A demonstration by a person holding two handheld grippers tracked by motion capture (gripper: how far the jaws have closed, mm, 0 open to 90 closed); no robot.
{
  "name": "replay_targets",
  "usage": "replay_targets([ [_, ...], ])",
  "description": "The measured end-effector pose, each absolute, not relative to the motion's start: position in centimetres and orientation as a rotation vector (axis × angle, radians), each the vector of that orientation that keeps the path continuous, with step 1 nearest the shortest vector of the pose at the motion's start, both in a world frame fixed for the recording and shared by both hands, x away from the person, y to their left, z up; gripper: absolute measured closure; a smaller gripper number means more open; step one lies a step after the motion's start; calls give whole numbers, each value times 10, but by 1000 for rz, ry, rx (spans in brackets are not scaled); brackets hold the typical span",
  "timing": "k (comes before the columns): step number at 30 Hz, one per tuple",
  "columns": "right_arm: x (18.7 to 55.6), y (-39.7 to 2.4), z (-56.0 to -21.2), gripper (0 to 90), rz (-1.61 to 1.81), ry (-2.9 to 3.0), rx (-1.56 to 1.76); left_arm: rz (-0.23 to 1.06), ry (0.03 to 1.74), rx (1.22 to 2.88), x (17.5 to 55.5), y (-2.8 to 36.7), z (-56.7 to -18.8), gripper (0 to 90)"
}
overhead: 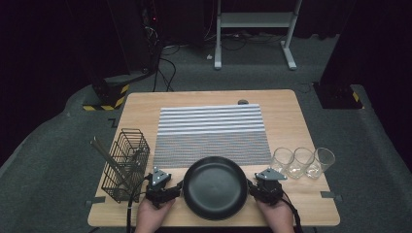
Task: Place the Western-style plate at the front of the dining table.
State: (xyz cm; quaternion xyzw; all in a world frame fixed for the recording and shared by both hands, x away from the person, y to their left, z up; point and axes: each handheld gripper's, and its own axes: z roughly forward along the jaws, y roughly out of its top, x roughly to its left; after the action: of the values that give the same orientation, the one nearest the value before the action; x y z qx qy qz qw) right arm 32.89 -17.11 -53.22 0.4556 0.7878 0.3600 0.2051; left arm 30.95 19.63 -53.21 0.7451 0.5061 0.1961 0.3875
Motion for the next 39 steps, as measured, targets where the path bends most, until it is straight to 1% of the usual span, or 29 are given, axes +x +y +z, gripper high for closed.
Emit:
replay_targets([
  [20,328,-170,-532,528,983,2190,1264,500,1290,1894,310,196,-532,394],
  [25,328,-170,-532,526,982,2190,1266,536,1304,1907,310,194,-532,403],
  [29,328,-170,-532,522,983,2189,1265,536,1305,1904,311,194,-532,402],
  [39,330,-171,-532,457,972,2180,1281,547,1304,1910,311,192,-532,404],
])
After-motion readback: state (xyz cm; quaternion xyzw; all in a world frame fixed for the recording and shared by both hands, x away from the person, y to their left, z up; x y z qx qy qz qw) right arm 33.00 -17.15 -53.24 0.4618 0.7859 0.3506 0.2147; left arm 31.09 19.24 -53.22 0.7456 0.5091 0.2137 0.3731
